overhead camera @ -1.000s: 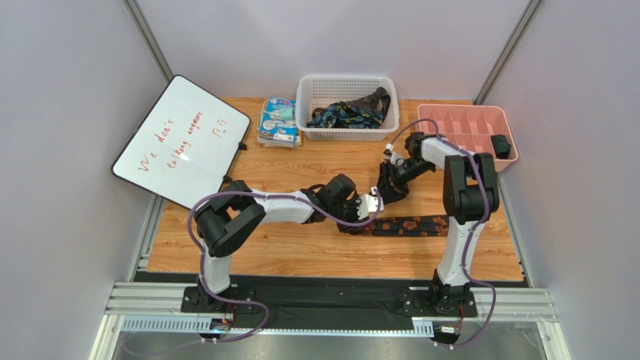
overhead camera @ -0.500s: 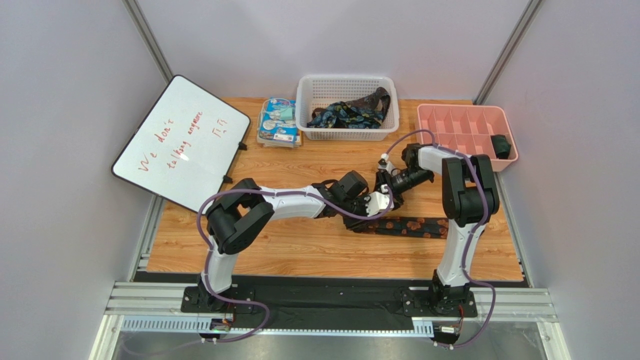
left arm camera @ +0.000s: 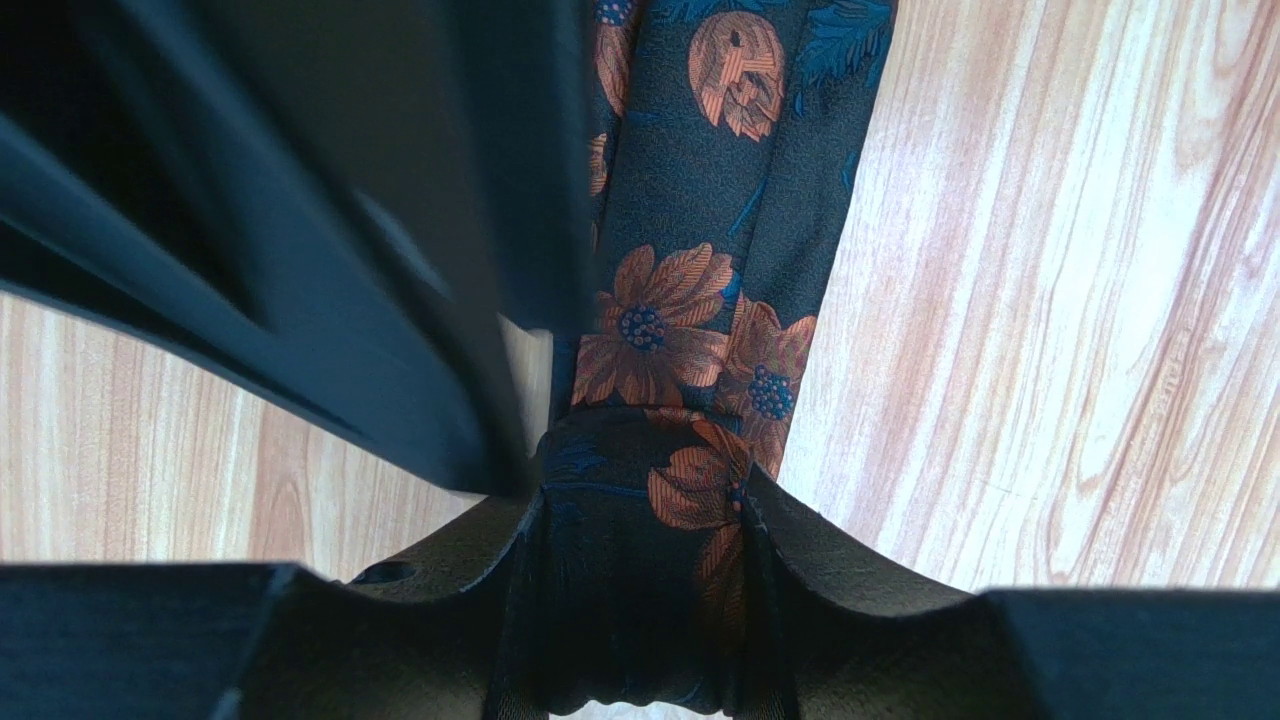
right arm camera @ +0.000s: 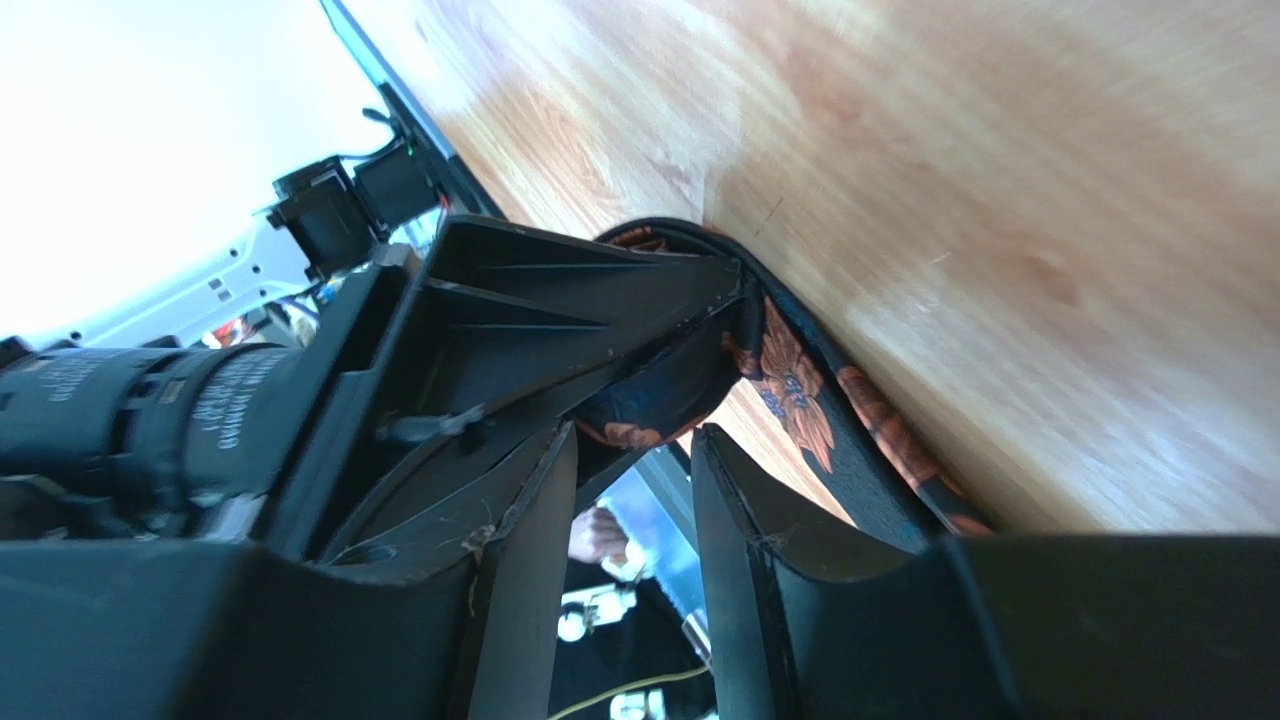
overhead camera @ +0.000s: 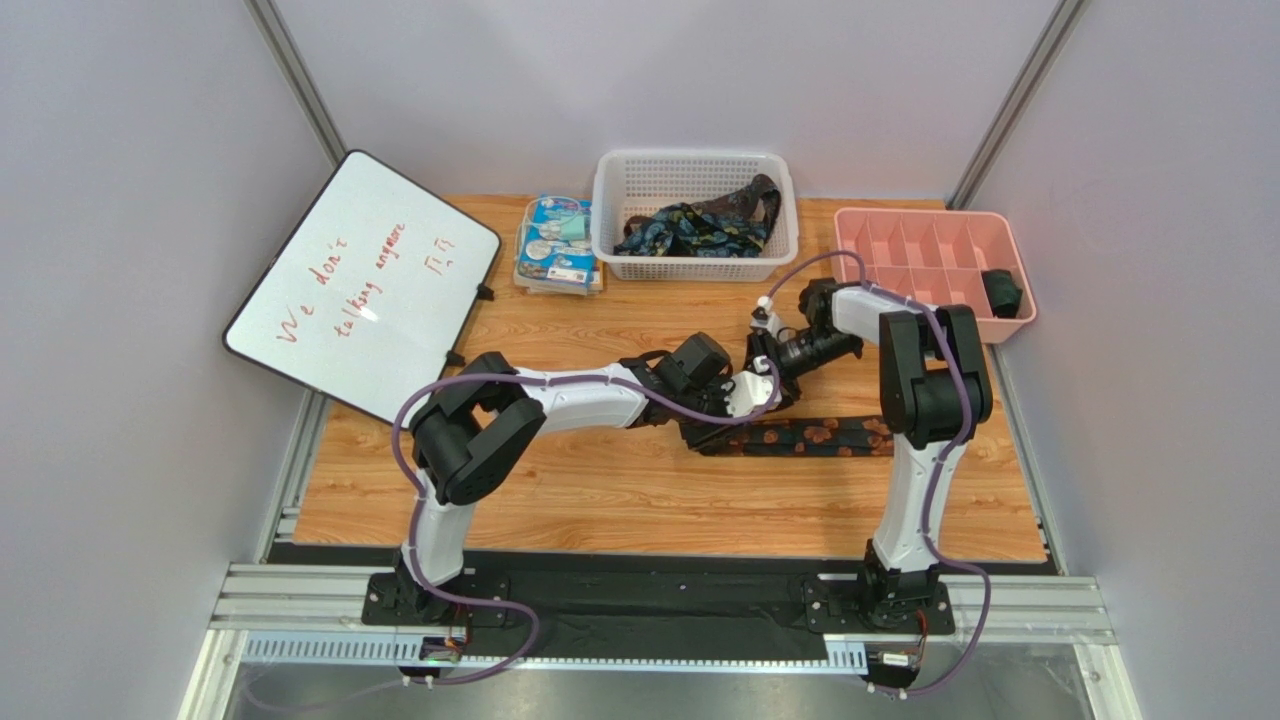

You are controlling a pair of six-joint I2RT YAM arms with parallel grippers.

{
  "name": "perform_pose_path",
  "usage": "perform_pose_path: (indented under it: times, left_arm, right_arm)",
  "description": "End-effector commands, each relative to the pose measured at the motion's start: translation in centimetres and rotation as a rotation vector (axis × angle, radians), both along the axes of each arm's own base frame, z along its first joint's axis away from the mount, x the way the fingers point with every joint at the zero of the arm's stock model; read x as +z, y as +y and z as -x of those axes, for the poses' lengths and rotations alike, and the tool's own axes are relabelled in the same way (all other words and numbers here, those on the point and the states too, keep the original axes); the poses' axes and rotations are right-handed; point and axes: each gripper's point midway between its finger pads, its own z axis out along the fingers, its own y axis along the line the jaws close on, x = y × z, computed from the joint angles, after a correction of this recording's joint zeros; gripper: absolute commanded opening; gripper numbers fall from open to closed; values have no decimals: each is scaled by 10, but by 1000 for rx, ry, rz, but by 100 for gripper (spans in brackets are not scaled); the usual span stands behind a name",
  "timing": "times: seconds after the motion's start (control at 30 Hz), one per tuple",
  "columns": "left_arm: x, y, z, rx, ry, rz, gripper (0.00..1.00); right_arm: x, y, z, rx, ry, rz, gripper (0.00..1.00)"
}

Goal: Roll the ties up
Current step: Roll the tie at the center of the board.

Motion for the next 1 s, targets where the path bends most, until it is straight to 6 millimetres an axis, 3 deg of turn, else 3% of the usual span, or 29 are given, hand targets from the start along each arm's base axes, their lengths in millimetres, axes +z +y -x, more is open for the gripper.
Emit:
perform_pose_path:
  times: [0.0,0.23,0.33,0.43,0.53,0.63,0.7,0.8,0.97]
  left_arm:
    - [-63,54,24,47,141,-250,13]
    - [-66,53,27,57,168,-254,17]
    - [-67,52,28,63,173,-246,21]
    - [-65,52,24,87,174,-242,27]
    - [-57,49,23,108,200,-188,39]
    - [-36,40,20,113,215,-70,52]
    - [-10,26,13,97,174,26,60]
    - [14,14,11,75,149,114,62]
    - [38,3,8,86,144,195,65]
  right_arm:
    - [-1,13,10,13,2,-60,41]
    - [-12,23,30,56,14,-55,41]
    - [-25,22,30,64,4,-7,29]
    - [-44,12,35,68,37,76,0]
    - [-58,-2,46,77,73,141,0]
    - [-71,-20,48,69,80,227,0]
    - [-78,-31,46,61,82,287,0]
    - [-82,-39,46,67,78,355,0]
    - [-87,-53,44,79,57,453,0]
